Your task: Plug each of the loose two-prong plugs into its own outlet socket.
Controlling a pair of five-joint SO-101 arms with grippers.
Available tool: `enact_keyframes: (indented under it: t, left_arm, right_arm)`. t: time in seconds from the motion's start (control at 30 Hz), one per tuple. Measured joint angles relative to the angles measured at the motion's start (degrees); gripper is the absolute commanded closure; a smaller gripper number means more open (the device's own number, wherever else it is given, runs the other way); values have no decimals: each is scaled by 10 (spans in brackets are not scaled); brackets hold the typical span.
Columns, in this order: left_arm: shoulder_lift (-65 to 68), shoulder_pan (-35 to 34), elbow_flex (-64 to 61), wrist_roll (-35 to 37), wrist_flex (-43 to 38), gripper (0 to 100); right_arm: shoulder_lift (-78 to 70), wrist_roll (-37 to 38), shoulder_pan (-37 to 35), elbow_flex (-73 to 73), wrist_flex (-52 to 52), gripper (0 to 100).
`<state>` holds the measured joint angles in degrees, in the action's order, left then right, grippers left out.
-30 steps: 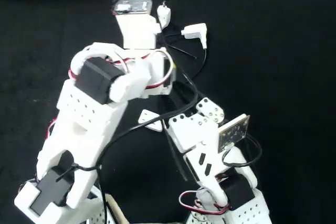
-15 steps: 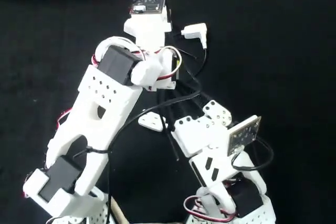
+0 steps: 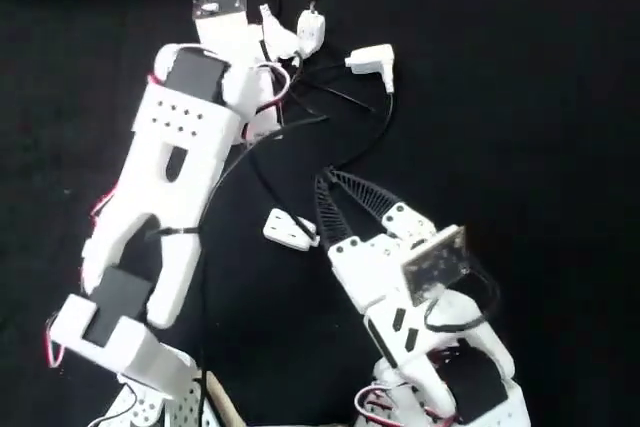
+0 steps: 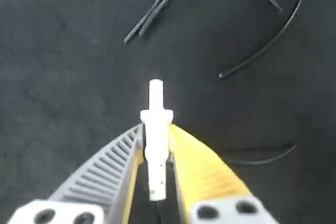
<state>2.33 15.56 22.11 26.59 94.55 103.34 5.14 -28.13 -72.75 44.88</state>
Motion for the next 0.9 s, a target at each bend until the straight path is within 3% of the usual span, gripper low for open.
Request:
enact_keyframes:
  t: [0.17,0.3,0.37,0.47,0.63,0.8,0.9]
  left_arm:
    - [-1,-15,1,1,0,971]
    - [-2,1,1,8,2,970]
    - [-2,27,1,8,10,970]
    - [-2,80,1,8,12,970]
    - [-2,164,1,4,7,970]
    - [-2,225,1,-78,-26,971]
    - [-2,252,1,-139,-33,971]
  right_arm:
    - [0,37,-1,-57,20,868]
    - [0,40,-3,-114,20,730]
    - [0,51,0,-125,23,707]
    - [0,85,53,-125,23,720]
    - [0,98,235,-125,-34,777]
    - [0,100,394,-145,-115,921]
    - [0,100,429,-164,-140,988]
